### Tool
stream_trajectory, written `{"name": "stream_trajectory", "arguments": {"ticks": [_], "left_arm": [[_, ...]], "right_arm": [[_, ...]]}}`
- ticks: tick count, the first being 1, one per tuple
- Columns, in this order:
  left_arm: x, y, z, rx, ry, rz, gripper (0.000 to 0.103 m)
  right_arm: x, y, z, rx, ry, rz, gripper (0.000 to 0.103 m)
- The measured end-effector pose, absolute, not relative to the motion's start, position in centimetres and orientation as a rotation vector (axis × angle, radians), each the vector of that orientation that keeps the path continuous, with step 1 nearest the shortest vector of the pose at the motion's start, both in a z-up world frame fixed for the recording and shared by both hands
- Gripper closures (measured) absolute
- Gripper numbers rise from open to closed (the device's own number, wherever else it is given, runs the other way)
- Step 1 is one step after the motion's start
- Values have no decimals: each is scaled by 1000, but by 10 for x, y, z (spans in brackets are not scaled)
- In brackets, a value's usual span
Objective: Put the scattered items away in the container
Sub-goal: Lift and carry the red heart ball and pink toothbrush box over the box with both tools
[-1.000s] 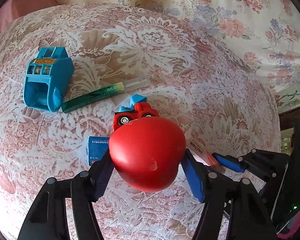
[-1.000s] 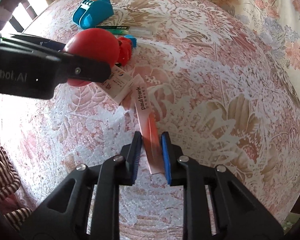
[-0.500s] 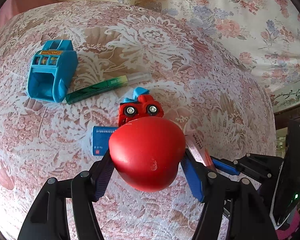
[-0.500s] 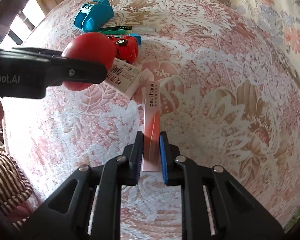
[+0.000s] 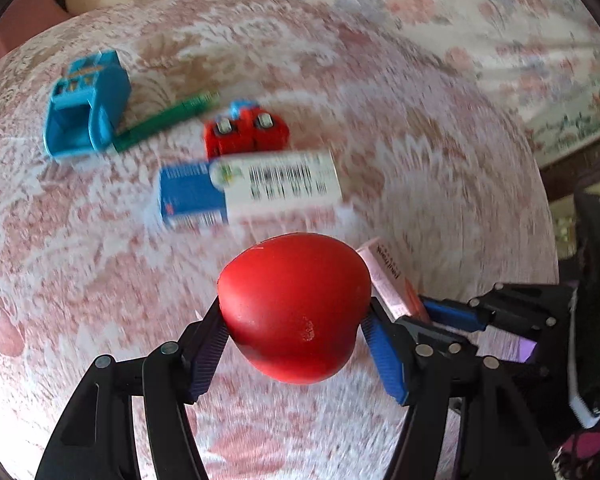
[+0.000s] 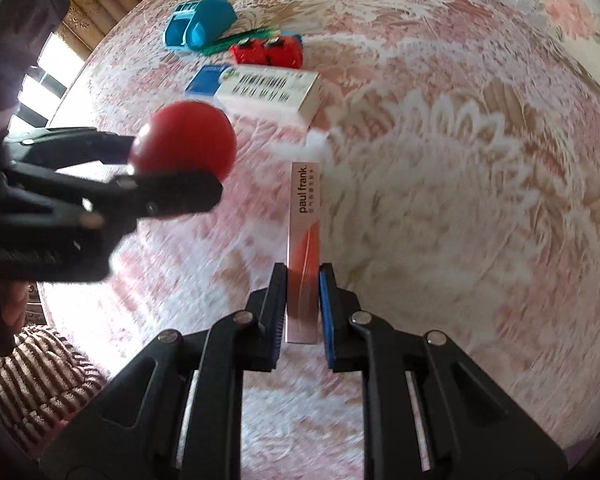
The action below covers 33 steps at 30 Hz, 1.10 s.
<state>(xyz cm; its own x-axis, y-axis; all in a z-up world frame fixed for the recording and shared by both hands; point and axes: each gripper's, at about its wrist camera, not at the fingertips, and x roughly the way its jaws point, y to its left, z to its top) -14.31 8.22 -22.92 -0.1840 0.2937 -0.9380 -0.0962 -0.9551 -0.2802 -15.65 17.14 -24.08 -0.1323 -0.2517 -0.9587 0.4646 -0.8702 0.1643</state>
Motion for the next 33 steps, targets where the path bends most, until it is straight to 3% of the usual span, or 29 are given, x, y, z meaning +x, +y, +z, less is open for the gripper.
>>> {"name": "stream_trajectory", "arguments": {"ticks": [10, 25, 33], "left_arm": [[-110, 82, -240, -1834, -135, 2156, 37], [-84, 127, -215, -1709, 39, 2059, 37], [-72, 143, -219, -1726, 107, 2011, 37]], "right_arm": [[-100, 184, -254, 1710, 195, -2076, 85], [-13, 254, -180, 1629, 84, -2270, 85], [3, 282, -200, 1703, -47, -2270, 85]]}}
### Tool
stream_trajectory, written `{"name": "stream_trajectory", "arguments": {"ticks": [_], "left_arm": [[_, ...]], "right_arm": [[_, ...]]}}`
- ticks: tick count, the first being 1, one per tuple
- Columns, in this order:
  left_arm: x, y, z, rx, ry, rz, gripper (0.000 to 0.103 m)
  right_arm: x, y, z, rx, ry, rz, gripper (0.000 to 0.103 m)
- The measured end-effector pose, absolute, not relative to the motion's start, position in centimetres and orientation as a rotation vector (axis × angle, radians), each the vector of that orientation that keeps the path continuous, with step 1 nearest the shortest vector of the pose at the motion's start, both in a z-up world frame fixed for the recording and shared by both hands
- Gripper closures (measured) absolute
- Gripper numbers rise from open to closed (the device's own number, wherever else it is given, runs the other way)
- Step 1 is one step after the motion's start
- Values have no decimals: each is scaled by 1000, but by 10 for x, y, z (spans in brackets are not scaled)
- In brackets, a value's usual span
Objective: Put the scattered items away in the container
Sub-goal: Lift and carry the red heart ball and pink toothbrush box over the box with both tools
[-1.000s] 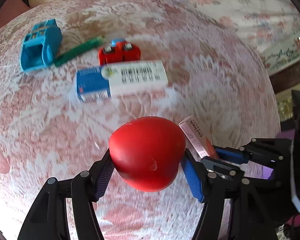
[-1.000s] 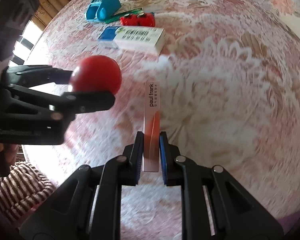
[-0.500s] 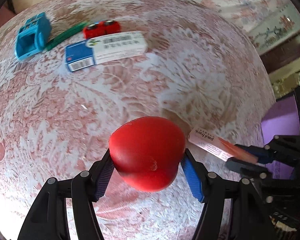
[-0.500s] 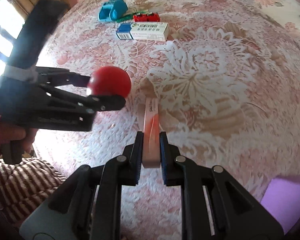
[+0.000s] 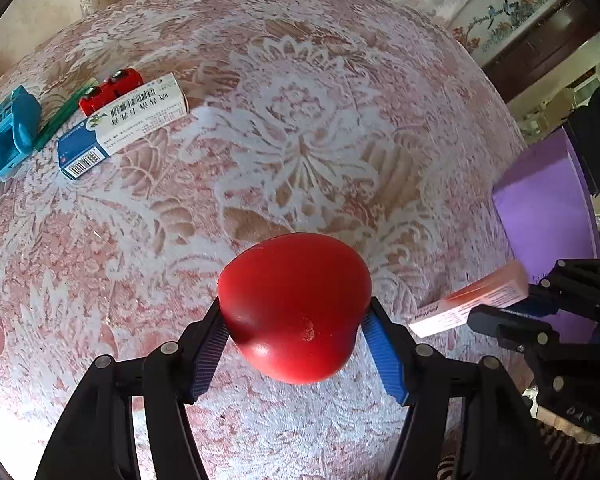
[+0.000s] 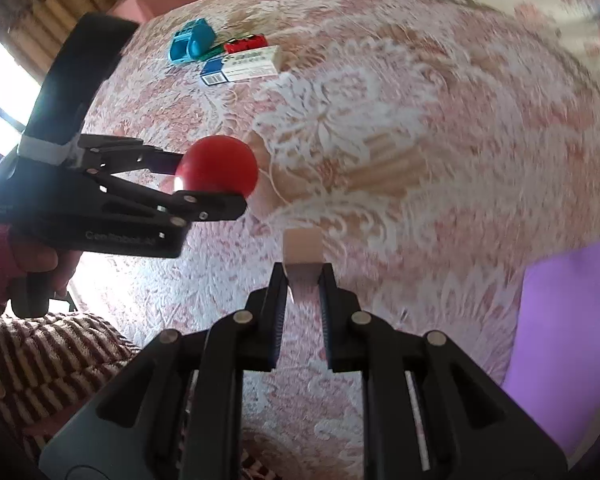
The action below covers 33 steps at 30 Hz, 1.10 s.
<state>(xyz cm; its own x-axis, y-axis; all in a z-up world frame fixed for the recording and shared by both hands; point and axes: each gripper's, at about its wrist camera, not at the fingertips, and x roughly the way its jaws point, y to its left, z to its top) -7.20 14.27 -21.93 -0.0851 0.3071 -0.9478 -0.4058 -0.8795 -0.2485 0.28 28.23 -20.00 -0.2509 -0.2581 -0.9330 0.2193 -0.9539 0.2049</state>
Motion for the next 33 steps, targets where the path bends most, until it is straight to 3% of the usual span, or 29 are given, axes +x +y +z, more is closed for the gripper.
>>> {"name": "stream_trajectory", "arguments": {"ticks": [10, 21, 33], "left_arm": [[-66, 141, -220, -1744, 107, 1992, 37], [-57, 154, -206, -1652, 165, 1942, 37], [-46, 181, -163, -1481, 265, 1946, 37]], "right_arm": [[5, 303, -202, 1691, -160, -2280, 85], [6, 293, -187, 1648, -162, -2302, 85], [32, 317, -148, 1605, -208, -2399, 85]]}}
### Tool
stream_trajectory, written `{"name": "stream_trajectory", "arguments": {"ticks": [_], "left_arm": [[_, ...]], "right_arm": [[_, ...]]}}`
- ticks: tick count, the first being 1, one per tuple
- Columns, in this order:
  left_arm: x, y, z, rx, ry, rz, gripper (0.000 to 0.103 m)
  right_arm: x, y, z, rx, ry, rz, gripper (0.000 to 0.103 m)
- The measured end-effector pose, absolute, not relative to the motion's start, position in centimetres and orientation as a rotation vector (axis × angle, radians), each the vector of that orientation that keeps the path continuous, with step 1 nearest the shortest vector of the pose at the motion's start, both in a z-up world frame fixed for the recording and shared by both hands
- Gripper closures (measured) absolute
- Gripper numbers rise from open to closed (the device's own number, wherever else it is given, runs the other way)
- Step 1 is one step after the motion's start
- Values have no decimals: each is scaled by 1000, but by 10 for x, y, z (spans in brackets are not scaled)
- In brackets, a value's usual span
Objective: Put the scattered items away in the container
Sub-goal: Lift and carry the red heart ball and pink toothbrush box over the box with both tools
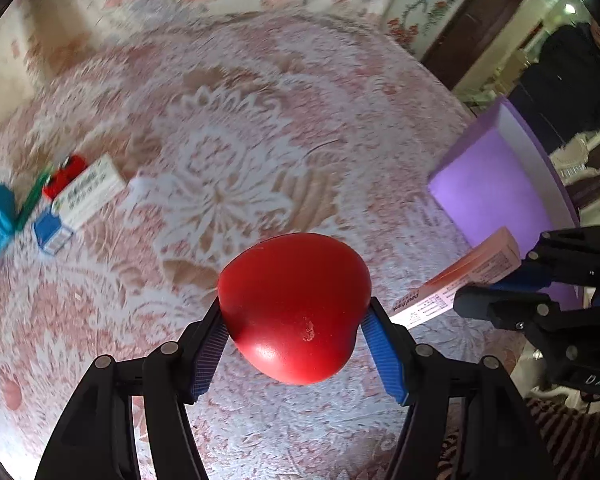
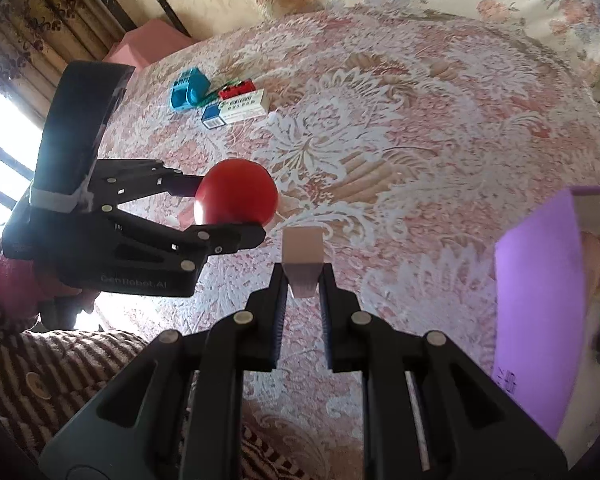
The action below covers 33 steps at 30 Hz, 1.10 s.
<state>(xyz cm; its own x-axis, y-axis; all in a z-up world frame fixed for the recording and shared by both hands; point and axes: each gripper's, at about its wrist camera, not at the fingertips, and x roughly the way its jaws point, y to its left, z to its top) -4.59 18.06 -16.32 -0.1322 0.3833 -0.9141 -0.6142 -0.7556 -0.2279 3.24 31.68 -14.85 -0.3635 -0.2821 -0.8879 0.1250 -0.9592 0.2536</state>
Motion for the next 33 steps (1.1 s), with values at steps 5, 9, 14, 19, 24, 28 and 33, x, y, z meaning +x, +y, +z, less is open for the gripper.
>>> {"name": "stream_trajectory", "arguments": {"ticks": [5, 9, 14, 19, 24, 28, 33], "left_arm": [[-36, 203, -146, -1398, 327, 1940, 37], [-28, 222, -132, -1344, 351, 1936, 37], [-18, 244, -109, -1308, 324, 1924, 37], [-7, 279, -83, -1252, 296, 1913, 37], [10, 329, -63, -1191, 281, 1877, 37], [27, 372, -58, -1156, 309, 1834, 37], [46, 417, -66, -1162, 352, 1781, 37]], "right_arm": [[49, 332, -129, 1569, -246, -2451, 85], [62, 347, -112, 1530, -285, -2493, 85], [79, 371, -88, 1466, -343, -2560, 85], [97, 406, -61, 1398, -400, -2647, 85], [117, 450, -45, 1370, -436, -2727, 85], [133, 485, -45, 1380, -481, -2781, 85], [160, 528, -58, 1438, -555, -2819, 85]]}}
